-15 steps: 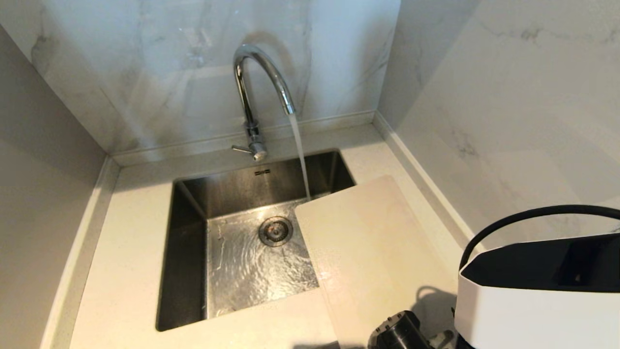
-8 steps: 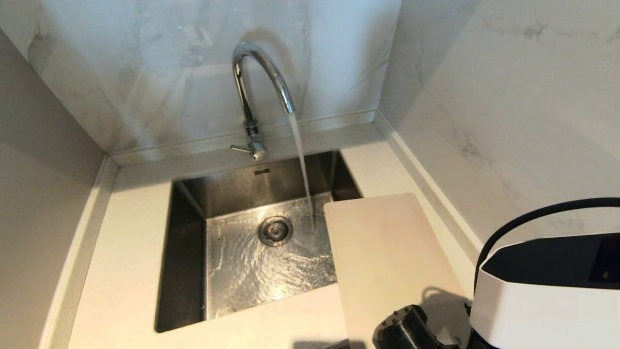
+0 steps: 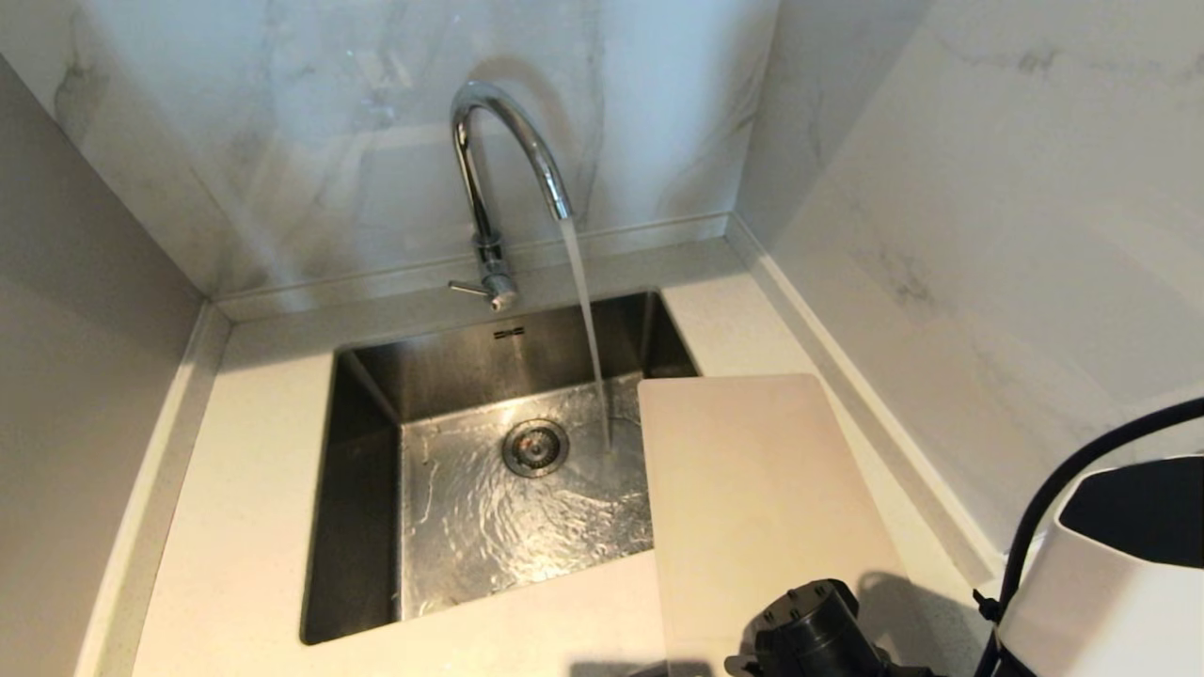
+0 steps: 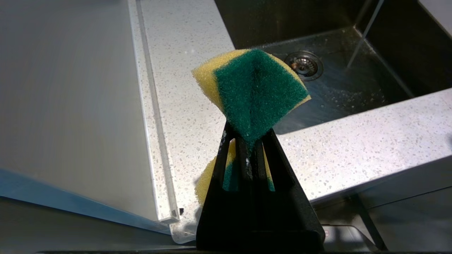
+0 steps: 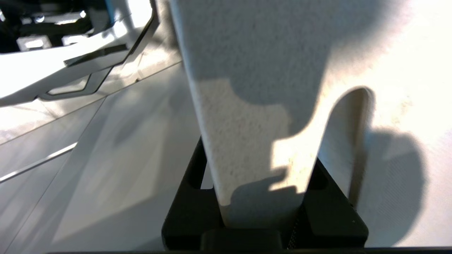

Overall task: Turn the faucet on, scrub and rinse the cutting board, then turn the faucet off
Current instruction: Pick up the cutting board

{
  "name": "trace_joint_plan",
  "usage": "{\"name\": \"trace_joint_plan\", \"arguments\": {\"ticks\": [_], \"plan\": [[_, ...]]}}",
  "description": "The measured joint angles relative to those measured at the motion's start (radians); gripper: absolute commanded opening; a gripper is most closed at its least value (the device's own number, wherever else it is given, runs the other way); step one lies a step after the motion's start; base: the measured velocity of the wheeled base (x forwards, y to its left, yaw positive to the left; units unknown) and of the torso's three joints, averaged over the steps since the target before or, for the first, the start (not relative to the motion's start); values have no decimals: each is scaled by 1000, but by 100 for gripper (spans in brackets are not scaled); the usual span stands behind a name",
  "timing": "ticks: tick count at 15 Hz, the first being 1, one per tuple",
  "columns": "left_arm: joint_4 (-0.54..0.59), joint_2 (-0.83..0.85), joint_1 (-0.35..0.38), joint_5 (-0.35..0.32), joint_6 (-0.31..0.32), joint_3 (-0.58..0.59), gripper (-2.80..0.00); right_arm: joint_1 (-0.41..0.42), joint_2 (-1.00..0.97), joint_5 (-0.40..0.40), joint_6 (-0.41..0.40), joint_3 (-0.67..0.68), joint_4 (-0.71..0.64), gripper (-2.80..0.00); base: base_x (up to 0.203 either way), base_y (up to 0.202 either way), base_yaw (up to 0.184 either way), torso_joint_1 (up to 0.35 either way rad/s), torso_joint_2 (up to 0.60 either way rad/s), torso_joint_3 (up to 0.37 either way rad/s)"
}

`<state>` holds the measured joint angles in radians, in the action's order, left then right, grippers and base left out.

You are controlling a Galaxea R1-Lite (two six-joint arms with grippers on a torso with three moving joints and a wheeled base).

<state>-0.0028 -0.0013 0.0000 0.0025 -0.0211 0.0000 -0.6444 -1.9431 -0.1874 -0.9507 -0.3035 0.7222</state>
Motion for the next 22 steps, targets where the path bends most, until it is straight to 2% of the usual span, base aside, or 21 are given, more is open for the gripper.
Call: {"name": "trace_joint_plan", "arguments": {"ticks": [5, 12, 17, 22], "plan": [[0, 0, 0, 0, 0, 0, -280, -10, 121, -13, -7, -9, -101, -280, 0, 0, 0, 0, 0, 0], [0, 0, 0, 0, 0, 0, -280, -14, 248, -22, -48, -9, -109, -280, 0, 0, 0, 0, 0, 0], [0, 0, 0, 0, 0, 0, -280, -13, 324, -54, -118, 19, -115, -280, 0, 0, 0, 0, 0, 0], [0, 0, 0, 0, 0, 0, -280, -10, 407, -97, -158, 42, -201, -280, 0, 0, 0, 0, 0, 0]]}}
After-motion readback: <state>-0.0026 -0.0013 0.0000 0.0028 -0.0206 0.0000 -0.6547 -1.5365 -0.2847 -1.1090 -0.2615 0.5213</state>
